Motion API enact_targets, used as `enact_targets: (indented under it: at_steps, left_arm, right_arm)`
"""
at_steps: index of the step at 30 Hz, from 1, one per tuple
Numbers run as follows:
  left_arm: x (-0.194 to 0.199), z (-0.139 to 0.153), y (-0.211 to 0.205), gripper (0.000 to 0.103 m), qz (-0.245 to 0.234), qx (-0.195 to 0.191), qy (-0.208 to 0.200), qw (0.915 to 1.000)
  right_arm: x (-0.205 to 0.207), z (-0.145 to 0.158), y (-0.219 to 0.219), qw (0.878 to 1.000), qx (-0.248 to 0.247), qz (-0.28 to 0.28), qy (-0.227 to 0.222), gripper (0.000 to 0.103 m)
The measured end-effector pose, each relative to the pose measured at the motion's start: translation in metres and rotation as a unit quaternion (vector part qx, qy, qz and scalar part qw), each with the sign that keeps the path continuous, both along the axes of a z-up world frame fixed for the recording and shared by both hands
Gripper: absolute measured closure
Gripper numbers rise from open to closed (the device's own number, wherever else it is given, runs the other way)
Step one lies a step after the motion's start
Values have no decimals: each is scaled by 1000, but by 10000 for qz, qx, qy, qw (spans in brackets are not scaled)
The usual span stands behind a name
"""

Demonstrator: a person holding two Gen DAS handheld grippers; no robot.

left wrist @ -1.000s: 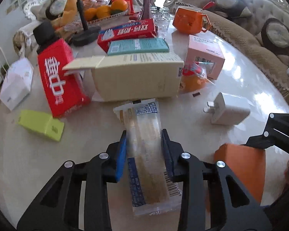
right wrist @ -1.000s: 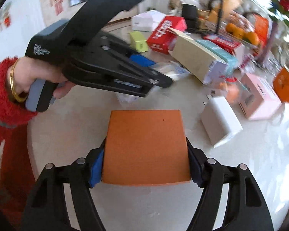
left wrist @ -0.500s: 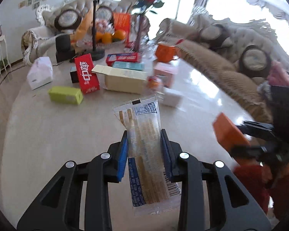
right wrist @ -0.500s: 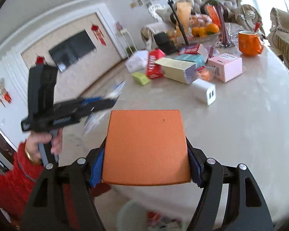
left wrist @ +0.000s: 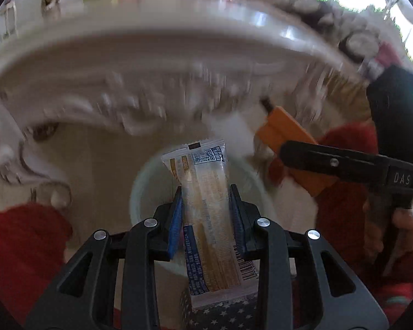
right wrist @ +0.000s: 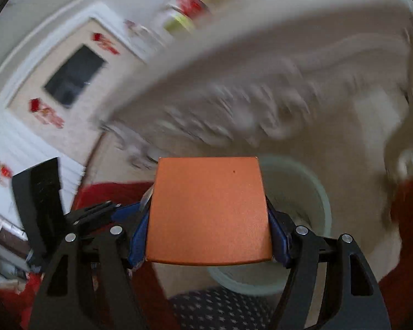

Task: Collect trash
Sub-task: 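Carry both items over the wastebasket and open both grippers to drop them, then move both open grippers back over the marble table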

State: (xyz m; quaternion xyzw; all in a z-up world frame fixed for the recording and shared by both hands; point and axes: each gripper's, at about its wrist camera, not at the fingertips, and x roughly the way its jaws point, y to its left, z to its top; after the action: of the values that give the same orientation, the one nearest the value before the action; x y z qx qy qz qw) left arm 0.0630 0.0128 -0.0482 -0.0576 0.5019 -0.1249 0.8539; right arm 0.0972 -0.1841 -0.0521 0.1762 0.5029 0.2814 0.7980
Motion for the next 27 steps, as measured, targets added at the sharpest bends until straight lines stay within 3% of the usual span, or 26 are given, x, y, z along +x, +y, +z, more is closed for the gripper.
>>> enact_targets:
  at_steps: [4, 6, 9, 11, 27]
  left_arm:
    - [6, -48, -15, 71, -30, 137, 462, 9988]
    - [9, -64, -17, 71, -18, 389, 639, 9972]
    - [16, -78, -10, 64, 188, 296, 928, 9951]
    - [16, -81, -3, 14, 455, 373, 987, 9934]
    - [19, -84, 6, 14, 649, 439, 846, 9933]
  right_arm:
    - [1, -37, 5, 9977, -487, -43, 466, 35]
    - [-2, -41, 6, 9969, -636, -73, 447, 35]
    - [1, -46, 11, 9958, -776, -93, 477, 34]
    - [4, -53, 14, 9947, -832, -73, 597, 28]
    - [4, -67, 21, 9929, -772, 145, 897, 28]
